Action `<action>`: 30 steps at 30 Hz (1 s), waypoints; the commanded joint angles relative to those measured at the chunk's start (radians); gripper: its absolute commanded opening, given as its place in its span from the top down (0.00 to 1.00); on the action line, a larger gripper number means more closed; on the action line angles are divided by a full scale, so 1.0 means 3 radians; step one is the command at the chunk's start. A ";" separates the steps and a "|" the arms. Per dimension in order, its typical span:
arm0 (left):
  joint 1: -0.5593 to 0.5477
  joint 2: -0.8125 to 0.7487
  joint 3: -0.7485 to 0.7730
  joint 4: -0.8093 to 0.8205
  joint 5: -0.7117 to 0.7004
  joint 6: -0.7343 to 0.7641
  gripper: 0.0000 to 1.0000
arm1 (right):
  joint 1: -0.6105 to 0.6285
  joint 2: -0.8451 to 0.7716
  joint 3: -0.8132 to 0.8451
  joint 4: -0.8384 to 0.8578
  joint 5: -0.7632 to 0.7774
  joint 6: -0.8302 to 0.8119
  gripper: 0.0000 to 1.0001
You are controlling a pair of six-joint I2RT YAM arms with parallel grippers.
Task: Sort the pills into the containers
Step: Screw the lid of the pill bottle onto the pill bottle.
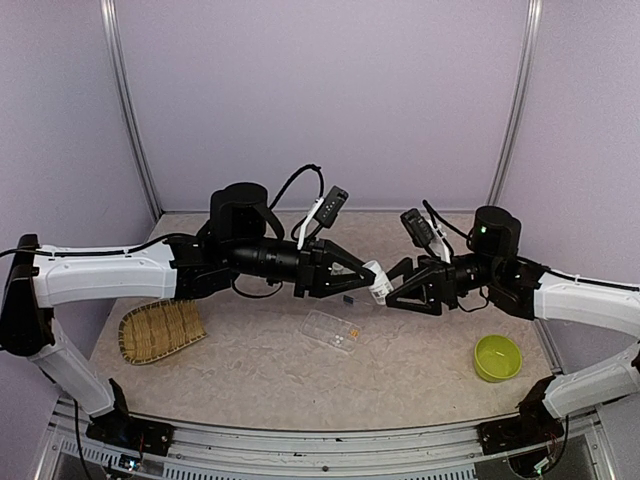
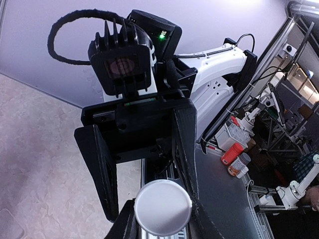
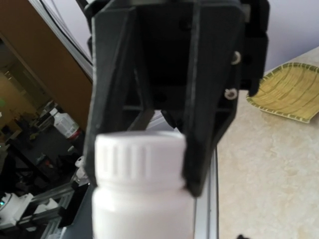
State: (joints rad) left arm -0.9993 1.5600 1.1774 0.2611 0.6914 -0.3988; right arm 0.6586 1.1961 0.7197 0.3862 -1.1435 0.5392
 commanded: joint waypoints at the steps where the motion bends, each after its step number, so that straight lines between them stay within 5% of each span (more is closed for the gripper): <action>1: -0.0010 0.0055 0.0130 0.0108 0.0069 -0.0041 0.89 | 0.0012 0.0029 0.0102 0.0160 -0.0124 0.0079 0.41; 7: -0.0018 0.0092 0.0161 0.0089 0.0089 -0.0043 0.89 | 0.0053 0.0135 0.0152 0.0230 -0.0241 0.0169 0.55; 13: -0.0023 0.0087 0.0166 0.0044 0.0069 -0.0011 0.89 | 0.0075 0.0214 0.0170 0.0300 -0.0360 0.0291 0.86; 18: -0.0026 0.0087 0.0171 0.0035 0.0055 -0.0004 0.89 | 0.0075 0.0215 0.0203 0.0161 -0.0351 0.0190 1.00; 28: -0.0028 0.0064 0.0225 -0.0073 0.0028 0.0072 0.89 | 0.0076 0.0166 0.0287 -0.0200 -0.0288 -0.0072 1.00; 30: -0.0024 0.0043 0.0222 -0.0080 0.0017 0.0086 0.89 | 0.0070 0.0169 0.0296 -0.0219 -0.0284 -0.0059 0.71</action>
State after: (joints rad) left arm -1.0000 1.5791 1.2030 0.2306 0.7029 -0.4023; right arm 0.6716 1.2514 0.7708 0.3763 -1.2346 0.5598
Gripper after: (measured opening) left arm 0.250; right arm 0.321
